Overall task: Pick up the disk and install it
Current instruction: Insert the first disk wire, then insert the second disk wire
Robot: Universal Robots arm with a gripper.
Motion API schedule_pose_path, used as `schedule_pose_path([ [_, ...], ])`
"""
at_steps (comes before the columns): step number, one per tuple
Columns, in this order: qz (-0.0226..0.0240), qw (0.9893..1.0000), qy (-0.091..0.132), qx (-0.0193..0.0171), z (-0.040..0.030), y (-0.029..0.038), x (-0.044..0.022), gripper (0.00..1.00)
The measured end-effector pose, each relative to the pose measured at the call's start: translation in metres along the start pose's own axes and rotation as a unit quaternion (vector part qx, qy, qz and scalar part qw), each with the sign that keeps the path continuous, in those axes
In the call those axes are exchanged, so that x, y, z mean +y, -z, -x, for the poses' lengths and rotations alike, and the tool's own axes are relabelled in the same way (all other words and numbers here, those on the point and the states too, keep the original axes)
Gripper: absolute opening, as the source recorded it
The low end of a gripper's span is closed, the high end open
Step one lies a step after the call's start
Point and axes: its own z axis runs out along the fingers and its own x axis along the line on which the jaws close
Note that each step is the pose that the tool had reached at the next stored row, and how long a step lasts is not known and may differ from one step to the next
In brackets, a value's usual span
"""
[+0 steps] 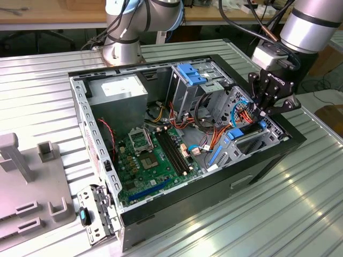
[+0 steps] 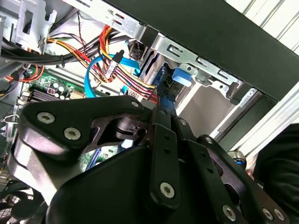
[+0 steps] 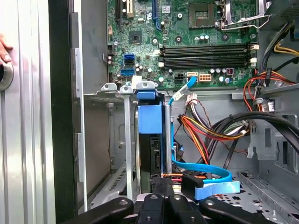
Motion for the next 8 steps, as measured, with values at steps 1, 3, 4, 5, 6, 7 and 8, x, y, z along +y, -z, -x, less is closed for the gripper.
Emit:
schedule_pose_path([
  [1, 0.0000, 1.0000, 0.000, 0.0000, 0.0000, 0.0000, 0.0000, 0.11],
  [3, 0.0000, 1.0000, 0.000, 0.0000, 0.0000, 0.0000, 0.0000, 0.11],
  [4, 0.0000, 1.0000, 0.000, 0.0000, 0.0000, 0.0000, 0.0000, 0.11],
  [5, 0.0000, 1.0000, 0.000, 0.0000, 0.0001, 0.0000, 0.0000, 0.11],
  [6, 0.0000, 1.0000, 0.000, 0.0000, 0.0000, 0.0000, 0.0000, 0.11],
  [7, 0.0001, 1.0000, 0.000, 0.0002, -0.0002, 0.0030, -0.0001, 0.11],
  [8, 0.0005, 1.0000, 0.000, 0.0000, -0.0012, 0.0134, -0.0003, 0.11],
])
